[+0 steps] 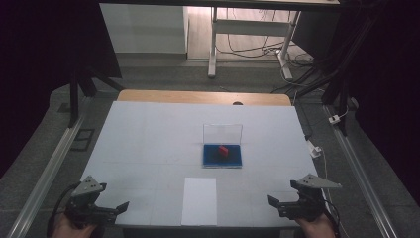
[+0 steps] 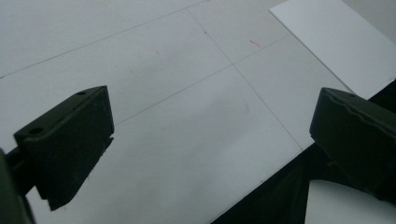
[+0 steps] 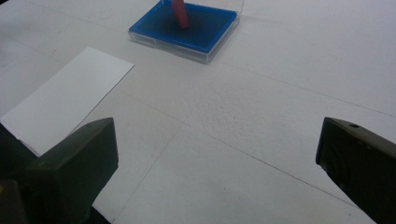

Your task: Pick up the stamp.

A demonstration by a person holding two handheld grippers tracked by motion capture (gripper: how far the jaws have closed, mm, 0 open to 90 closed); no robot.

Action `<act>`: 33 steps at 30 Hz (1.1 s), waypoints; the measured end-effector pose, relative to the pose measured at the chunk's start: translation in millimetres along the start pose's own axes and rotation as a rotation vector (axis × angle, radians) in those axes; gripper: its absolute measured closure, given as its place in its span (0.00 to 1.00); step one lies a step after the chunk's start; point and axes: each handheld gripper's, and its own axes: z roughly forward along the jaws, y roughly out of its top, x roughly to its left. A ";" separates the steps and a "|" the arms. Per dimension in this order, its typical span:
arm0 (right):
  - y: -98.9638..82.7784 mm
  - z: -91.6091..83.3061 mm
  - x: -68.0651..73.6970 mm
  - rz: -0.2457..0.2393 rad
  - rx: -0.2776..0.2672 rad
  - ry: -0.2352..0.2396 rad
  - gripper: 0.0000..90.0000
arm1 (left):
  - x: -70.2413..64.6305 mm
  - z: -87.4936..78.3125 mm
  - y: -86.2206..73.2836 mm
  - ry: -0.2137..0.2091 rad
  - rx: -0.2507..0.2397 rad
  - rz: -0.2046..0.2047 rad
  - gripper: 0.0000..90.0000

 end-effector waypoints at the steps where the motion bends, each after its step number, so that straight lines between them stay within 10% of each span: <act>1: 0.3 0.3 0.7 -0.010 0.006 0.000 0.00 | -0.5 0.1 0.0 0.000 0.003 0.001 0.00; 33: 7.9 6.5 11.9 -0.102 0.003 0.086 0.00 | -3.6 2.1 0.6 -0.012 0.026 0.025 0.00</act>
